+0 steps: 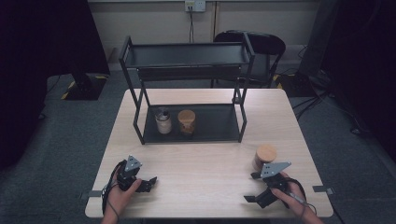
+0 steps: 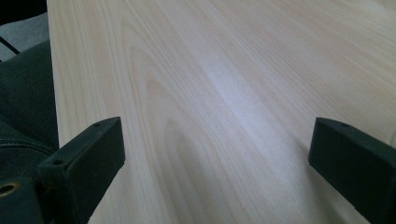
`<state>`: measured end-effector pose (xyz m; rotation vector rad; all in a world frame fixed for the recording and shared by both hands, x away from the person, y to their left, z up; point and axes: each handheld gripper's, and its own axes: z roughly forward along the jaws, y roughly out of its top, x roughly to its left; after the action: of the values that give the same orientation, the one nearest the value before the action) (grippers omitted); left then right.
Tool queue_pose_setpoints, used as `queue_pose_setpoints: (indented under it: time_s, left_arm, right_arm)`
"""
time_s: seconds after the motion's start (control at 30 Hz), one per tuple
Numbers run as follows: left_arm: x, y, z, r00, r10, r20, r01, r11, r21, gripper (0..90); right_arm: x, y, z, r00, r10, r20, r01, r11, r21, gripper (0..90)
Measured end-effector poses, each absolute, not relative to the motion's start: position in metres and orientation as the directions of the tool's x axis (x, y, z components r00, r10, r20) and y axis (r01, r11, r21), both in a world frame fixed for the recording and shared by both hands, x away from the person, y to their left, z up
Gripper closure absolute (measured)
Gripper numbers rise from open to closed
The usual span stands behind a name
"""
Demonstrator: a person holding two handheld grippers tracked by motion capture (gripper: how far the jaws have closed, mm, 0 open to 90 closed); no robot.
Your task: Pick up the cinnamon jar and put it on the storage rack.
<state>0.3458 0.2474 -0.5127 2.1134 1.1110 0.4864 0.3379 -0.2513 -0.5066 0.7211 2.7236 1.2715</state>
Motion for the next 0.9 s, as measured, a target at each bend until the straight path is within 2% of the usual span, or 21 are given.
queue_pose_setpoints:
  time_s: [0.9]
  left_arm:
    - [0.346, 0.247, -0.513, 0.564, 0.826, 0.009, 0.567, -0.396, 0.722, 0.1]
  right_arm:
    - [0.330, -0.286, -0.504, -0.865, 0.482, 0.140, 0.417, 0.534, 0.735, 2.8]
